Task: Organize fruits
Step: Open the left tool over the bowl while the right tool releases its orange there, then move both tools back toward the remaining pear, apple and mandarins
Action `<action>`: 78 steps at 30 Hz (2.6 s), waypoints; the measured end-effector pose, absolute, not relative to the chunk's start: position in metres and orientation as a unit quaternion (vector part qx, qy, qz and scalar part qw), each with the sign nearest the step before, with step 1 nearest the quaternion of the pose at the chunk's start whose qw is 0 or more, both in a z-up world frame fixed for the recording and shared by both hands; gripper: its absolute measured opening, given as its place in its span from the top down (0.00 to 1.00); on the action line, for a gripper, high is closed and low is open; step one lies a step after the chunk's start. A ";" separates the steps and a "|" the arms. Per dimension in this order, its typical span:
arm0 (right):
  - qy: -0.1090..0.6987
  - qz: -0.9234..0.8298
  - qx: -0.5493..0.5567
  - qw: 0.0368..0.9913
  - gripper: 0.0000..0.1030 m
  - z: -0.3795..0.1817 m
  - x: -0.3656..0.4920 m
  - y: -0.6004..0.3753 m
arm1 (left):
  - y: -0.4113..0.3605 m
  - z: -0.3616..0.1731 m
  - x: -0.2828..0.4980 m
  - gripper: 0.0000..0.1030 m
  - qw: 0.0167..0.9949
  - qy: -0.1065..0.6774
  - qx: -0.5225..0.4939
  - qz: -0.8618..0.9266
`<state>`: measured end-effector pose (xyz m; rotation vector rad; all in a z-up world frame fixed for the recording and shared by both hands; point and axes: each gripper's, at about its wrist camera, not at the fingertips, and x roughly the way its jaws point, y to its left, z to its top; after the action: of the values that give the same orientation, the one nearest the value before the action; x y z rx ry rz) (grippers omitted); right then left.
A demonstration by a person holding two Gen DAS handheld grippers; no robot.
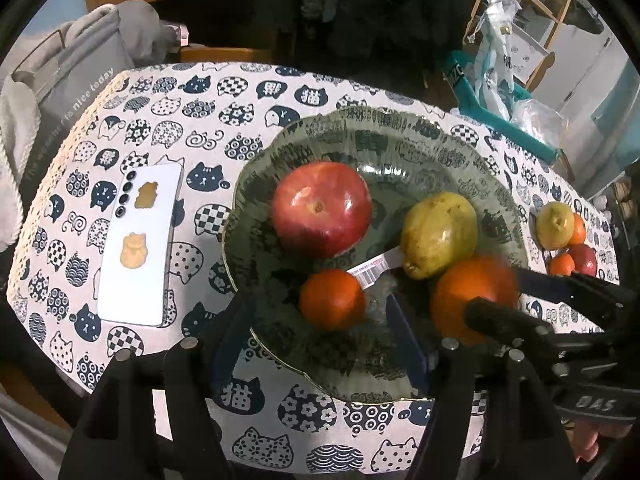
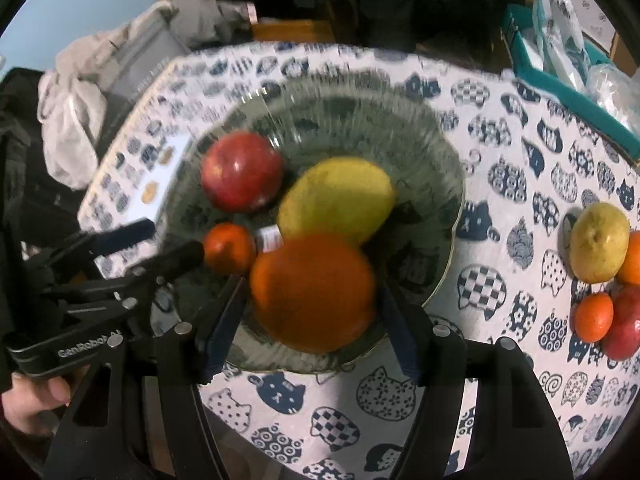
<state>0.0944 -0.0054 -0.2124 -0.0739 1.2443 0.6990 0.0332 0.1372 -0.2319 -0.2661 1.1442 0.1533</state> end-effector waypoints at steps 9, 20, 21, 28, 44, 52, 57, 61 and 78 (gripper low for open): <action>0.528 0.299 -0.021 0.794 0.32 -0.168 0.097 -0.022 | 0.134 -0.205 0.028 0.32 0.846 0.513 -0.133 0.065; 0.465 0.244 -0.066 0.849 0.32 -0.120 0.084 -0.047 | 0.109 -0.167 0.025 0.32 0.869 0.478 -0.123 0.041; 0.455 0.236 -0.074 0.855 0.32 -0.114 0.082 -0.050 | 0.106 -0.163 0.025 0.32 0.871 0.474 -0.122 0.038; 0.419 0.210 -0.088 0.879 0.32 -0.090 0.072 -0.073 | 0.089 -0.137 0.021 0.28 0.885 0.448 -0.120 0.023; 0.376 0.164 -0.083 0.908 0.29 -0.055 0.059 -0.135 | 0.046 -0.090 0.016 0.21 0.909 0.402 -0.108 -0.009; 0.359 0.143 -0.074 0.919 0.25 -0.041 0.053 -0.166 | 0.029 -0.077 0.018 0.21 0.915 0.388 -0.107 -0.020; 0.348 0.121 -0.067 0.927 0.22 -0.034 0.051 -0.191 | 0.015 -0.070 0.020 0.21 0.919 0.380 -0.101 -0.032; 0.343 0.107 -0.060 0.931 0.20 -0.030 0.050 -0.211 | 0.004 -0.068 0.023 0.21 0.920 0.377 -0.097 -0.040; 0.359 0.068 -0.037 0.930 0.19 -0.044 0.047 -0.274 | -0.051 -0.074 0.044 0.21 0.913 0.395 -0.069 -0.078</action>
<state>0.0475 -0.2736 -0.0445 -0.0756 0.7343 0.1390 0.0442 -0.0510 -0.0740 -0.1413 0.8133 -0.1608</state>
